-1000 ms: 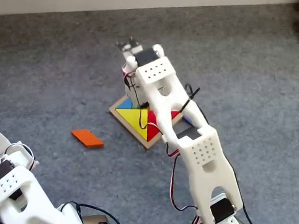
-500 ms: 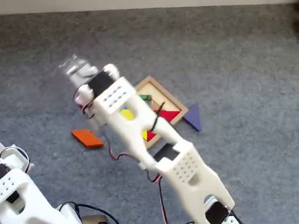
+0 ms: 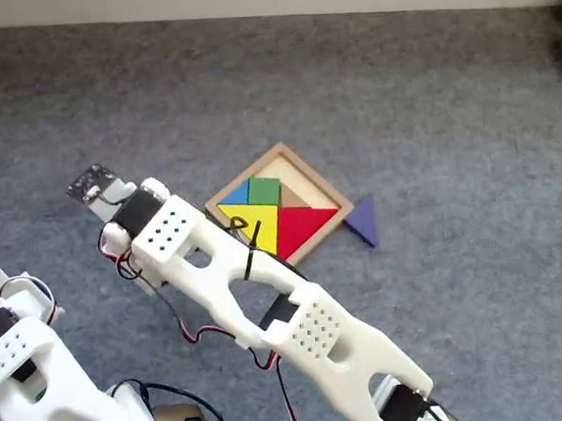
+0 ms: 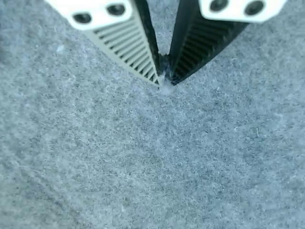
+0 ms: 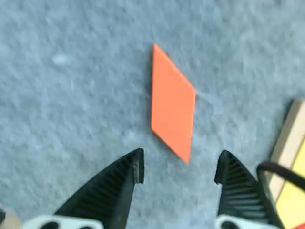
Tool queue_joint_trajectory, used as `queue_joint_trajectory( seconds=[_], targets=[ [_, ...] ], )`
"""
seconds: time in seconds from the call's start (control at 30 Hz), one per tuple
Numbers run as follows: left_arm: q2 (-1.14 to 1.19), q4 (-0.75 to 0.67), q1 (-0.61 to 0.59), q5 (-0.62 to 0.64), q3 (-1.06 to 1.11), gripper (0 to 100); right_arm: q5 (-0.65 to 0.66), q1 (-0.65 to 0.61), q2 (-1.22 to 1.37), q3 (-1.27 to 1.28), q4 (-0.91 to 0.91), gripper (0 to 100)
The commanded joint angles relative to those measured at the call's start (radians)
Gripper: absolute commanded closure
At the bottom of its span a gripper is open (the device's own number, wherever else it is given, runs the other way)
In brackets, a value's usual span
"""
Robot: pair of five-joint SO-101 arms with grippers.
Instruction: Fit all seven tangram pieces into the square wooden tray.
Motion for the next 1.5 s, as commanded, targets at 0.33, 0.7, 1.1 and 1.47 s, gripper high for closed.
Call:
queue_joint_trajectory(
  seconds=[0.33,0.7,1.1,1.47],
  targets=[
    [-0.028,-0.017,0.021,0.006,-0.056,98,-0.012,-0.01,0.131,-0.039,-0.176,75.7],
    [-0.027,-0.017,0.021,0.006,-0.056,98,-0.005,0.03,0.108,-0.093,-0.102,99.1],
    [-0.024,-0.017,0.021,0.006,-0.056,98,0.052,0.229,0.007,-0.406,0.137,99.4],
    [-0.024,-0.037,0.022,0.006,-0.054,98,0.216,0.424,-0.226,0.019,0.13,99.5]
  ],
)
